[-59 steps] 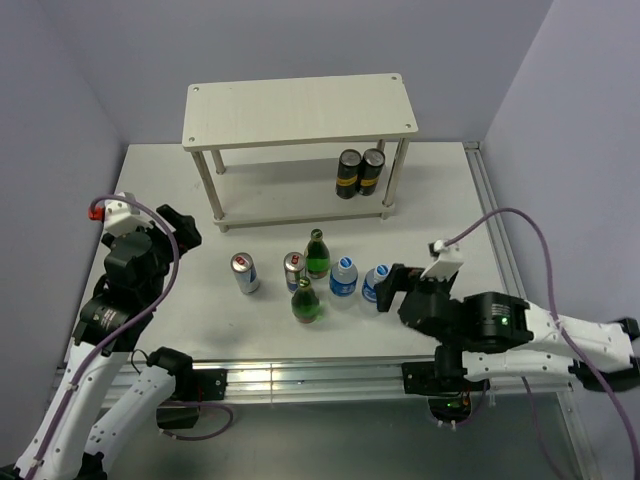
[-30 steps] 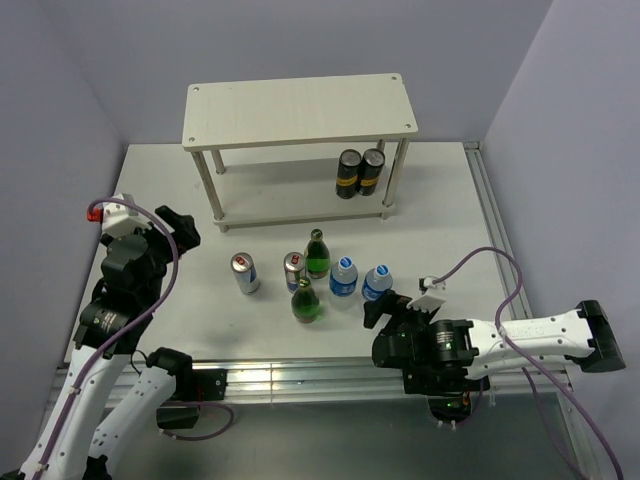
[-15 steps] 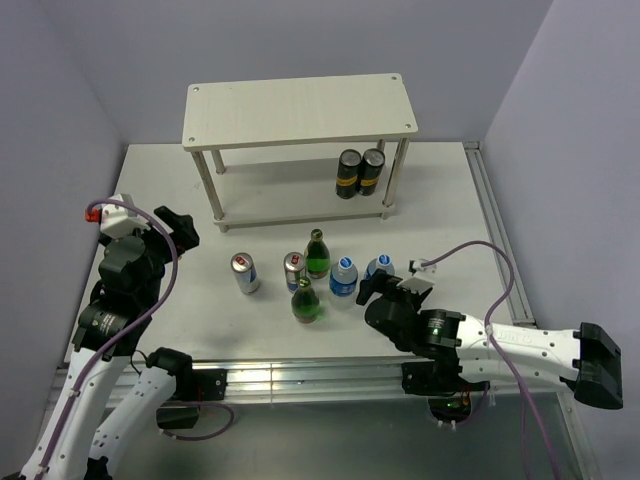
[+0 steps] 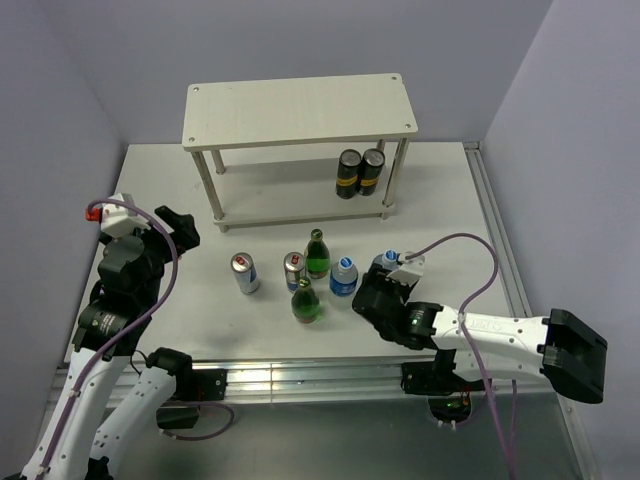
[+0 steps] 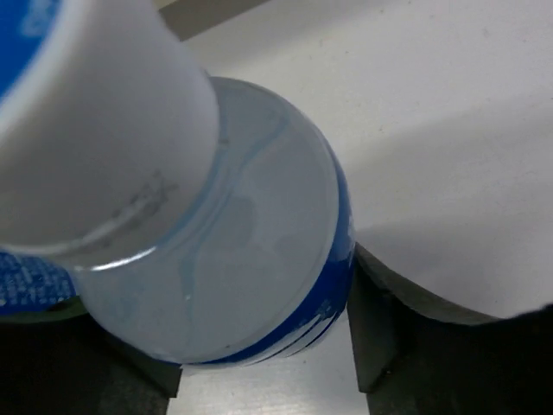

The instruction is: Place and organize the beverage onto the shelf

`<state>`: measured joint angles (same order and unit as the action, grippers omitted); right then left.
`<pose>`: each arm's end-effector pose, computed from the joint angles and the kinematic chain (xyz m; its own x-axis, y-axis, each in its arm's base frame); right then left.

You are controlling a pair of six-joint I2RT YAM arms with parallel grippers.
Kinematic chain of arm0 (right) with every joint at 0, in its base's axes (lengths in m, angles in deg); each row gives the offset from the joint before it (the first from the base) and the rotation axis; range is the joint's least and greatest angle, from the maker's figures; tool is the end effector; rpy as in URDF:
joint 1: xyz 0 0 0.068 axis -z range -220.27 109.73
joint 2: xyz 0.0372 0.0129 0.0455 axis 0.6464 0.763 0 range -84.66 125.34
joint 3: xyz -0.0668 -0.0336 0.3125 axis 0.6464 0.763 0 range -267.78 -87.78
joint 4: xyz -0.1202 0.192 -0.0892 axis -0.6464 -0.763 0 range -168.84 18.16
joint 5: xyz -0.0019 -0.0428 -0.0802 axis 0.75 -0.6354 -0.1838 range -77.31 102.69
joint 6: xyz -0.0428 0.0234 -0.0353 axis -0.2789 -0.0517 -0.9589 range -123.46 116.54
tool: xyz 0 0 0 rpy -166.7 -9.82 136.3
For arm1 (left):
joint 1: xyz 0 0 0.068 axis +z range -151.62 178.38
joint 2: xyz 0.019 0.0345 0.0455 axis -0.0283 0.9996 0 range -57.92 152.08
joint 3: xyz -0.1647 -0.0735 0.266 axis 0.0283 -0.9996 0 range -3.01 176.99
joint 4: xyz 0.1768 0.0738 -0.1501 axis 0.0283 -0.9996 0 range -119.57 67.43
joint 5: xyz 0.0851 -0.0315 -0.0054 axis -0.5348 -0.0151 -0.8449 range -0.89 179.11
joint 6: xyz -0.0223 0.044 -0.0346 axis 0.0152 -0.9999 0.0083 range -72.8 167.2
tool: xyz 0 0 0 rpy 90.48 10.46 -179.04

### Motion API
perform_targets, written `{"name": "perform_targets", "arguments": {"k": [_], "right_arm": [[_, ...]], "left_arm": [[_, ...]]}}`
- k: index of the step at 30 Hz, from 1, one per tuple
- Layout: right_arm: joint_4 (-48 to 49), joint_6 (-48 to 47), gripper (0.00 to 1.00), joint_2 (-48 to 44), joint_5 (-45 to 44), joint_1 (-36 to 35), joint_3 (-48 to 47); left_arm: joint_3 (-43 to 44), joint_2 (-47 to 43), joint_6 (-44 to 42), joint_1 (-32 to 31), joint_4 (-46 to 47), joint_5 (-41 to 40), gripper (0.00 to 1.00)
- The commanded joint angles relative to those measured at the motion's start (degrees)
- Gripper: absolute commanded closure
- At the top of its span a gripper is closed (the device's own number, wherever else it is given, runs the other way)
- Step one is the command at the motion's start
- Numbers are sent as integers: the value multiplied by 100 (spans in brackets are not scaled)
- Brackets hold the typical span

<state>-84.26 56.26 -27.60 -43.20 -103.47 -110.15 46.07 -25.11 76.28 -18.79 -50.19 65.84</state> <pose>0.0945 0.1052 0.2253 -0.3794 0.3231 -0.8670 0.1611 0.9458 0.2820 0.0708 -0.0034 0.3818 -0.1163 -0.4314 -0.8946 -0.1779 0.8952 -0.4085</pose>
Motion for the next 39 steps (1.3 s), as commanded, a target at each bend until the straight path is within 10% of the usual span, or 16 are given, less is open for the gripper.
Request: {"name": "perform_targets", "arguments": {"k": [1,4,5,7,16,29,39], "right_arm": [[153,179,38,305,-307,123,-127],[74,250,51,569,-378,185,-250],[39,302,82,613,-421,211,-285],[-224,487,100,675,-439,220,-434],[-1825,-90,100,-467,-949,27,-1839],[1390,-5361,100,401,-563,466,-4869],[1550,-6719,100,2186,158,1450,-7921]], "left_arm": [[-12,-56,-157,38,187,156,1],[-12,-65,-166,47,186,182,1],[-12,-82,-166,47,195,182,1],[-21,-91,-166,47,195,200,1],[-21,-135,-183,73,204,287,1],[-56,-197,-192,170,204,332,1],[-56,-258,-210,170,186,323,1]]}}
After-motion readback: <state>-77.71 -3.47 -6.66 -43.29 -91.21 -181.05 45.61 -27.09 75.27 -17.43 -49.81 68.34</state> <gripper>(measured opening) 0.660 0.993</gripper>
